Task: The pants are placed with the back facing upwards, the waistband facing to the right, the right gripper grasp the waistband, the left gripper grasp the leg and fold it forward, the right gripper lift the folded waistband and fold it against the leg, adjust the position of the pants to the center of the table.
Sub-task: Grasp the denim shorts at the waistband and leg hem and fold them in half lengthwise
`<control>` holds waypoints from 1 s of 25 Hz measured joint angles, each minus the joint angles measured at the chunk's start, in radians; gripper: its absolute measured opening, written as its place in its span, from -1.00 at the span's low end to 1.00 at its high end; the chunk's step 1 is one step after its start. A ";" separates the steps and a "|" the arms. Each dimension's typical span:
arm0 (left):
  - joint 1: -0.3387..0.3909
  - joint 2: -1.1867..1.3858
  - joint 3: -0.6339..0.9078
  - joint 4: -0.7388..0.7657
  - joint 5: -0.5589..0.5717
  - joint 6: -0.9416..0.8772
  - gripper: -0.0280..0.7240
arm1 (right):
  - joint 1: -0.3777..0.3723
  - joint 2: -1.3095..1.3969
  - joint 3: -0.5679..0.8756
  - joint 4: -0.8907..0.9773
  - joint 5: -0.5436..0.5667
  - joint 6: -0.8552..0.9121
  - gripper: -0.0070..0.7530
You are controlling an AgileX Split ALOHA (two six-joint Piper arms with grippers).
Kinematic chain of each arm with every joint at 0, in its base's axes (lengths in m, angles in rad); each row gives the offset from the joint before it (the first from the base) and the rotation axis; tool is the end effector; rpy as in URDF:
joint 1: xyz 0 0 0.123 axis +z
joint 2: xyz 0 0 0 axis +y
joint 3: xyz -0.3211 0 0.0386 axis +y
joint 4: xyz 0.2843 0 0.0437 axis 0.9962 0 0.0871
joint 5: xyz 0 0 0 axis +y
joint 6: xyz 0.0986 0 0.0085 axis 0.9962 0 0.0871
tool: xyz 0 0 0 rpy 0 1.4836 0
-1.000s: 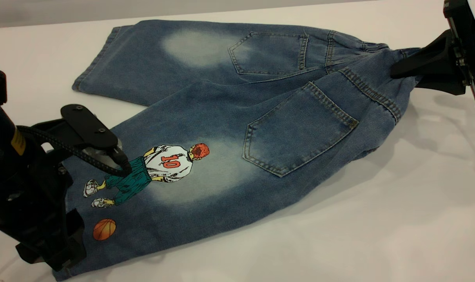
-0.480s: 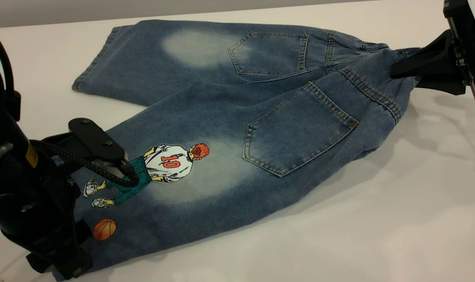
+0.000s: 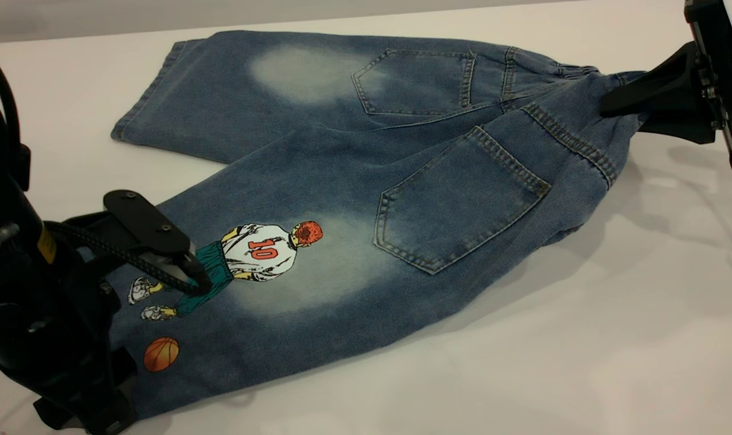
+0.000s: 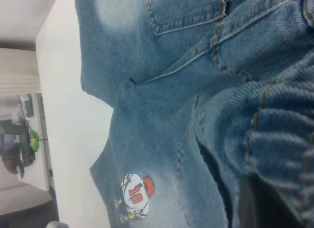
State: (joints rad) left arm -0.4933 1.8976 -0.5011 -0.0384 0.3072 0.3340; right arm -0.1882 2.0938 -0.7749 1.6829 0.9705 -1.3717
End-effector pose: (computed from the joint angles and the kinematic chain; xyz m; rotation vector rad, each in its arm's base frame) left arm 0.1997 -0.1087 0.0434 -1.1917 -2.8566 0.0110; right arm 0.3435 0.0173 0.0679 0.3902 2.4281 1.3290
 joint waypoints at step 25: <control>0.000 -0.011 0.000 -0.003 -0.005 -0.003 -0.77 | 0.000 0.000 0.019 0.000 0.102 0.057 -0.89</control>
State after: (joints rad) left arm -0.4936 1.8864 -0.5010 -0.0411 0.3024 0.3312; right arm -0.1882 2.0938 -0.7560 1.6825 1.0723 -1.3143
